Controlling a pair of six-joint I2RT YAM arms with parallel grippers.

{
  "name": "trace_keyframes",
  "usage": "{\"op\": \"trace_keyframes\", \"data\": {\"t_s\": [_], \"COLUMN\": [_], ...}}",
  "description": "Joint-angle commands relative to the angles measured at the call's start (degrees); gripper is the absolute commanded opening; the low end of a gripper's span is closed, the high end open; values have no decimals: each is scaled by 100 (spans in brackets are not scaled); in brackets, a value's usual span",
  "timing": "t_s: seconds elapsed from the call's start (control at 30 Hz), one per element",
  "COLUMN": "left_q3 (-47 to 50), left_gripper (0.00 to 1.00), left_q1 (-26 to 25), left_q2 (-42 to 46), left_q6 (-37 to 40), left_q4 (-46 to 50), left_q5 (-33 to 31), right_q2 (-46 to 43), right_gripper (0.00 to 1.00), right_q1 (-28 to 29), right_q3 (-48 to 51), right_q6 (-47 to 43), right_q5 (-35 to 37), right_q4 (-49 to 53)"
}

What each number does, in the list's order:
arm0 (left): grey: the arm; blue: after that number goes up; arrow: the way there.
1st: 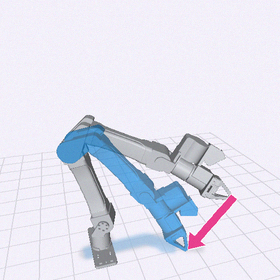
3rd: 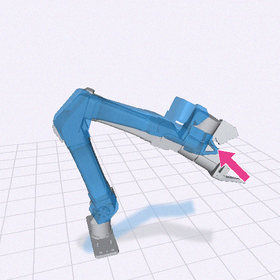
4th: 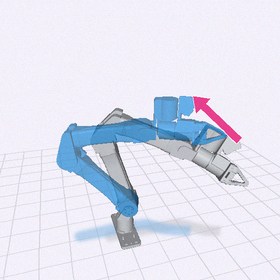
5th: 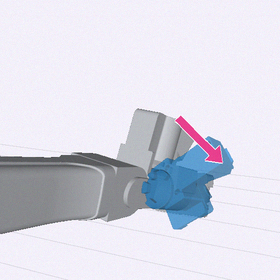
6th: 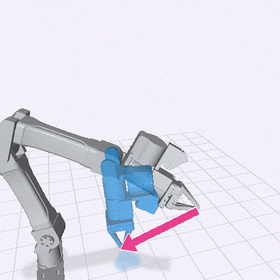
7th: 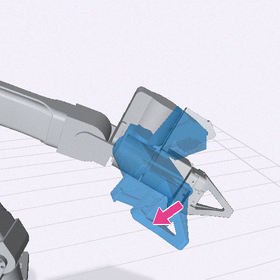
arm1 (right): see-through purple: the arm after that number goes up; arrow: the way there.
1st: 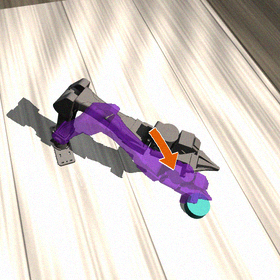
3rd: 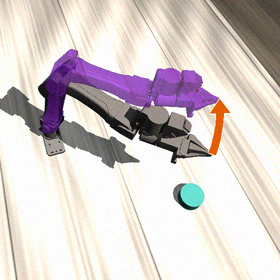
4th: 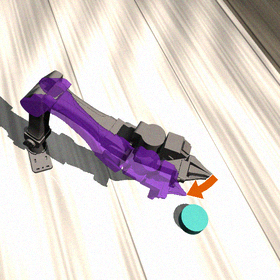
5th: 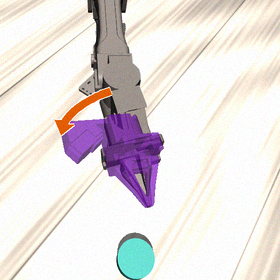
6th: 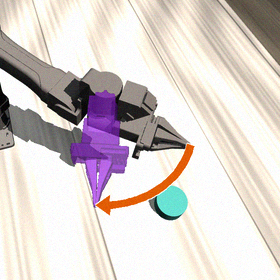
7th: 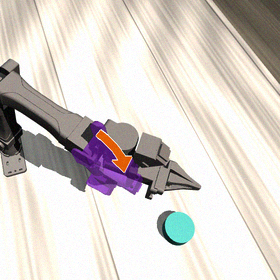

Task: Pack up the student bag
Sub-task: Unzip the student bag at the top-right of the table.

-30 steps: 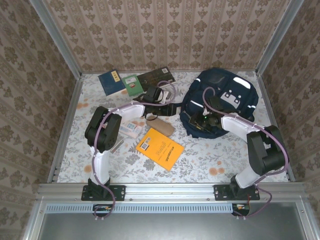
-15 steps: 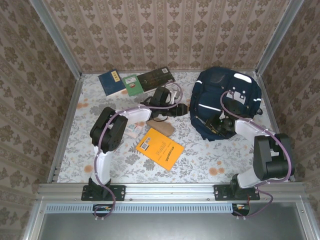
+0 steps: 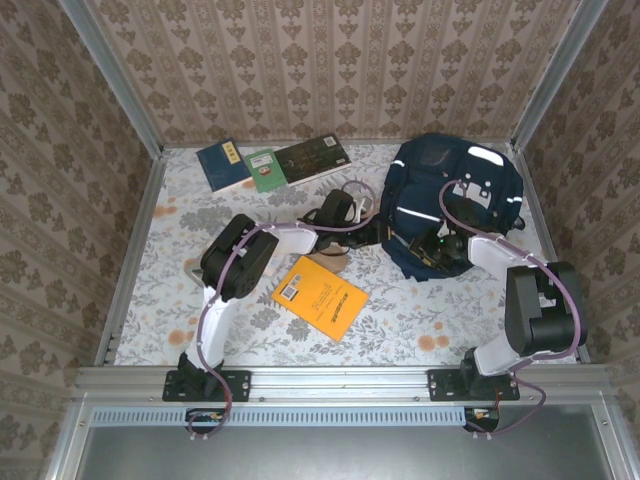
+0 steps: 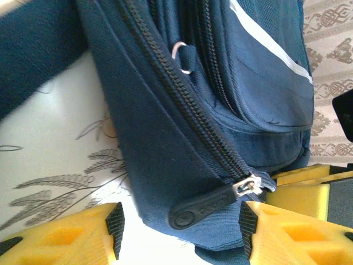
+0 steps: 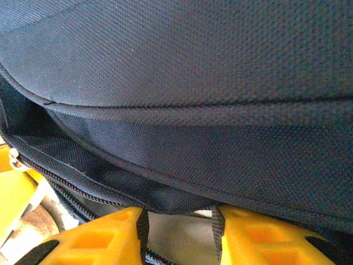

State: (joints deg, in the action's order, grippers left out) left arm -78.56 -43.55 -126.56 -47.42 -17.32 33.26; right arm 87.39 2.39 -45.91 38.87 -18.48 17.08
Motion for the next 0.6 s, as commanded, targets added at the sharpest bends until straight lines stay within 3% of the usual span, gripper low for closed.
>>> {"op": "trace_keyframes", "data": {"t_s": [0.0, 0.57], "left_q3": [-114, 94], "left_gripper": [59, 49], "left_q1": [-55, -83], "left_q2": [-210, 39], "left_q6": [-365, -721], "left_q4": [-344, -879], "left_q5": [155, 234], "right_q2": [164, 208], "right_gripper": [40, 40], "right_q1": [16, 13], "right_q3": [-107, -107], "right_q6": [-142, -187], "right_q5": [20, 15], "right_q4": [186, 169]}}
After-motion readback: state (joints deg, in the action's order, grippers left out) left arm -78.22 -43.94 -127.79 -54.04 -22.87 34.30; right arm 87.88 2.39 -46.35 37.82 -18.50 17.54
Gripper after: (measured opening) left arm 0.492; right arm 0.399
